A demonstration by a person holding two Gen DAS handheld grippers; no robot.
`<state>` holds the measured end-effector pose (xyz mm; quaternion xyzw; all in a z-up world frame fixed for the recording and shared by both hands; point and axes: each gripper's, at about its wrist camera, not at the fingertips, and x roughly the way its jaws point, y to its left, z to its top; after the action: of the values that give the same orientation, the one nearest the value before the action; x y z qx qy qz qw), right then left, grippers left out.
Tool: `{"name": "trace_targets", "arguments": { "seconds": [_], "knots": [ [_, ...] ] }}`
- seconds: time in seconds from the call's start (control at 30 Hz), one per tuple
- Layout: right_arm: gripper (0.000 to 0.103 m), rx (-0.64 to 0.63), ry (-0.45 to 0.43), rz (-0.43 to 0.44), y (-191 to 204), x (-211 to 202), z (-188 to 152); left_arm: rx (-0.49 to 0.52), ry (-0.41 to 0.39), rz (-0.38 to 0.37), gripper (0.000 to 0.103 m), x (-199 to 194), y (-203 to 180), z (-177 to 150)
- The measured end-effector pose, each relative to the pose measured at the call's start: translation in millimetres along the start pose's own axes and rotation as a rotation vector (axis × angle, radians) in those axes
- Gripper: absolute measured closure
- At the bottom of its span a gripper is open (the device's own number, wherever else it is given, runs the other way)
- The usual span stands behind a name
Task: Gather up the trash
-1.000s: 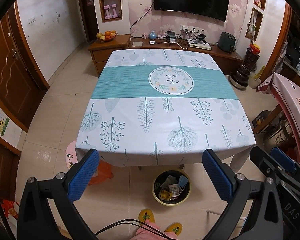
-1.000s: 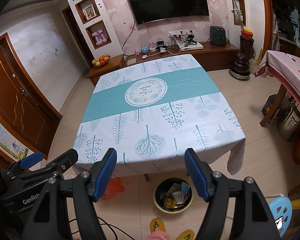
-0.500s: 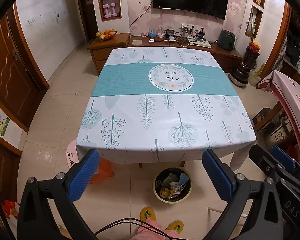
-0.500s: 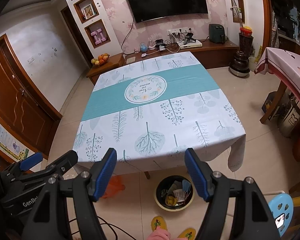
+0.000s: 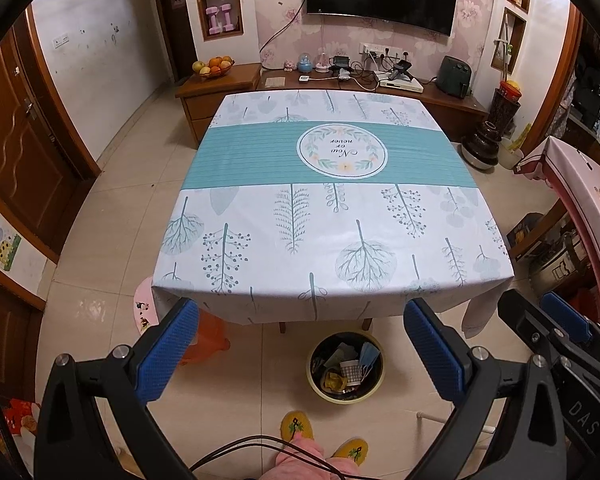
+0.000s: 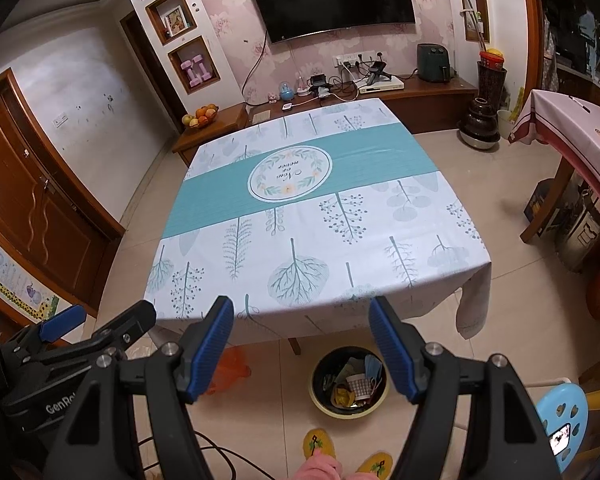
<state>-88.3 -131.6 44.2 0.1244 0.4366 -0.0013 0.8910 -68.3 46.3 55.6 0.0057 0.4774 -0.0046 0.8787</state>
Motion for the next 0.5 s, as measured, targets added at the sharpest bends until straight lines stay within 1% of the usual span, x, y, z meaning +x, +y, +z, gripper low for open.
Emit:
{"name": "trace_targets", "arguments": {
  "seconds": [0.13, 0.2, 0.3, 0.5],
  "knots": [
    [0.032, 0.001, 0.001, 0.000, -1.1, 1.8, -1.4, 0.006, 0.005, 0.000, 0.002, 1.2, 1.8, -1.2],
    [0.032, 0.002, 0.004, 0.001, -0.7, 1.7, -7.7, 0.008, 0.007, 0.002, 0.002, 1.1, 3.1, -3.7],
    [0.032, 0.003, 0.004, 0.000, -0.8, 2.1, -5.3, 0.013, 0.012, 0.002, 0.002, 2.4, 2.2, -1.1],
    [0.032, 0.012, 0.013, 0.000, -4.2, 2.1, -18.7, 0.015, 0.013, 0.003, 0.002, 2.5, 2.8, -3.1]
  ]
}}
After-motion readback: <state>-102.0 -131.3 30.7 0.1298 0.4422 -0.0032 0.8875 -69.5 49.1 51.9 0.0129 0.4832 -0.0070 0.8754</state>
